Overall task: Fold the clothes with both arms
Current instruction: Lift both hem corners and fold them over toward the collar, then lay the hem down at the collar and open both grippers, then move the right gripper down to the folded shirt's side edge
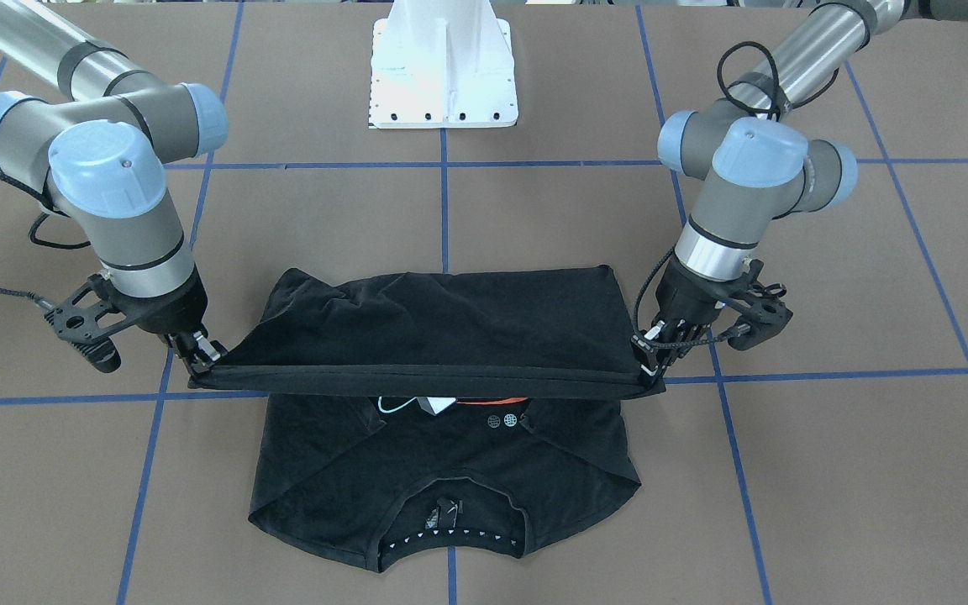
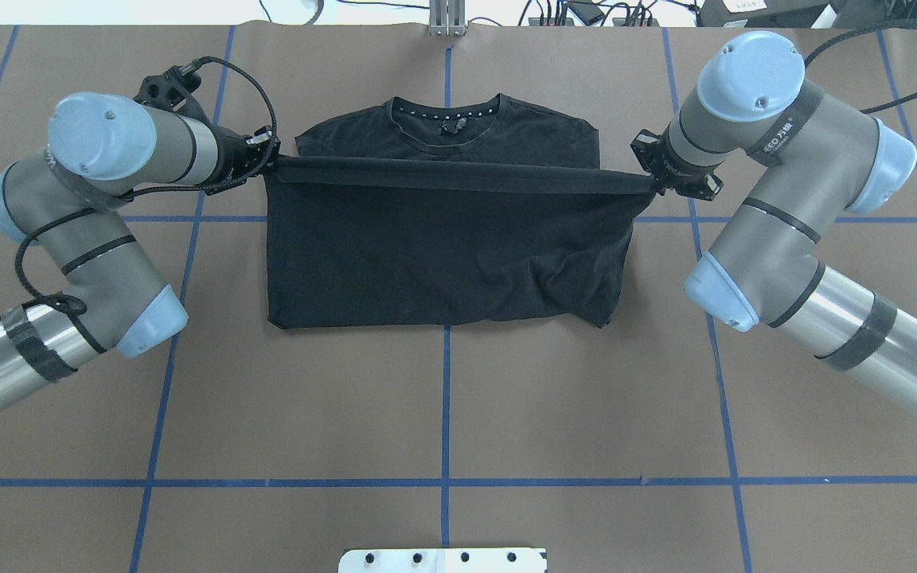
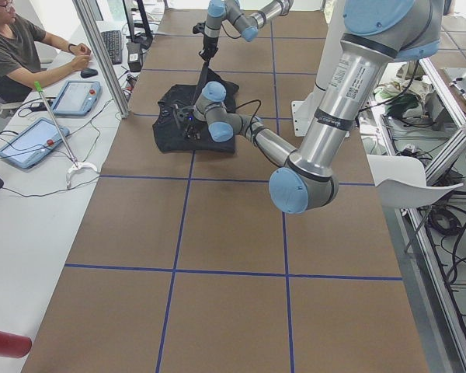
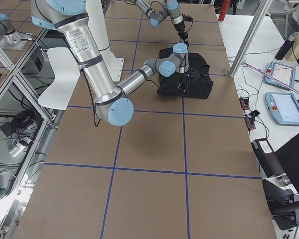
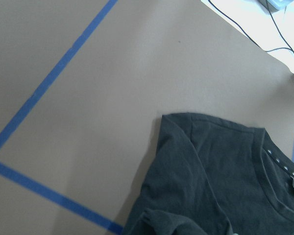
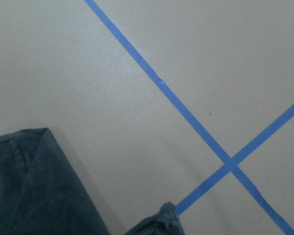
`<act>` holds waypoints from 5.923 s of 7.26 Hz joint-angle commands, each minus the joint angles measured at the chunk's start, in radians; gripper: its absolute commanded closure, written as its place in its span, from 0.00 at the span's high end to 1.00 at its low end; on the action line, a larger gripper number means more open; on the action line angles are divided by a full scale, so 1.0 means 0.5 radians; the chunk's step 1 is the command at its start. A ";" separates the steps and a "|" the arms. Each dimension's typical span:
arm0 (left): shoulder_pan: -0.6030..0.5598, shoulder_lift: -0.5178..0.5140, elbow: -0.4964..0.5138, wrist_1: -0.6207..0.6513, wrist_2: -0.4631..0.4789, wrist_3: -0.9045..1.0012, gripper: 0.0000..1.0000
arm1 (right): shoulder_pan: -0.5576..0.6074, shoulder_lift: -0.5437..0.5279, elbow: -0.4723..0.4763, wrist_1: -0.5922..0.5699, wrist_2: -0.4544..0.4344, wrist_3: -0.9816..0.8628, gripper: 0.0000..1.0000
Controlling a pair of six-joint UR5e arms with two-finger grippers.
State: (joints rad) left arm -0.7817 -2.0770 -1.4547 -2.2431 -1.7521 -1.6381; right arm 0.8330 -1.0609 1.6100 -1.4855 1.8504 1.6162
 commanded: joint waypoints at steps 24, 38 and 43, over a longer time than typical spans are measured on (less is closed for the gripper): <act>-0.265 -0.310 0.777 -0.456 0.013 0.070 0.40 | 0.092 1.146 -1.750 0.618 -0.225 0.019 0.59; -0.277 -0.276 0.633 -0.450 0.019 0.073 0.51 | -0.531 -0.063 -0.103 0.612 -0.571 0.664 0.78; -0.277 -0.276 0.630 -0.450 0.019 0.058 0.51 | -0.543 -0.072 -0.024 0.603 -0.575 0.719 0.00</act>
State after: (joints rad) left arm -0.9204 -2.2151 -1.1393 -2.4684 -1.7426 -1.6066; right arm 0.5583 -1.0925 1.5741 -1.1817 1.5560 1.9792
